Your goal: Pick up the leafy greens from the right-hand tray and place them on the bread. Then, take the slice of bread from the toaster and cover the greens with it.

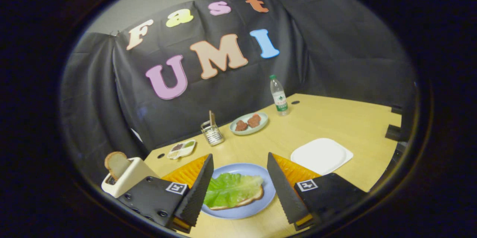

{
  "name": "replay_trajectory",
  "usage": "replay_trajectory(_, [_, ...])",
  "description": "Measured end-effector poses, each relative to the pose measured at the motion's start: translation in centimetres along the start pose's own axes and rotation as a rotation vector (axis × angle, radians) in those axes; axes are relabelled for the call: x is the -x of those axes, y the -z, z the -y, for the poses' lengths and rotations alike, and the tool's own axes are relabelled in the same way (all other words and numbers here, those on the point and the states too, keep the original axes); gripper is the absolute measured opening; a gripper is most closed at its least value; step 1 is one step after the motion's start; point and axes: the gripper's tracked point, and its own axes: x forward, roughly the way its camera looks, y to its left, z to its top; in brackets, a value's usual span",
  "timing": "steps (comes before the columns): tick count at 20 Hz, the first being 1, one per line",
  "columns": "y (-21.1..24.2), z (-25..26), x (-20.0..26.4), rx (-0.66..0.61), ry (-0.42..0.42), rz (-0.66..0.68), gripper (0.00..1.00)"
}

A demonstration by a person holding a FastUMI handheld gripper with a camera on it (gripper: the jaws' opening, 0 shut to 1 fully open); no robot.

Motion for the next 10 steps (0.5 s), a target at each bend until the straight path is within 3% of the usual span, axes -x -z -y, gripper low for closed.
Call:
replay_trajectory(5, [-4.6, -7.3, 3.3, 0.112, -0.142, 0.086, 0.9])
replay_trajectory(8, [-4.7, -13.4, 5.2, 0.196, -0.231, 0.098, 0.9])
replay_trajectory(10, [-3.1, -18.8, 6.3, 0.149, -0.339, 0.073, 0.9])
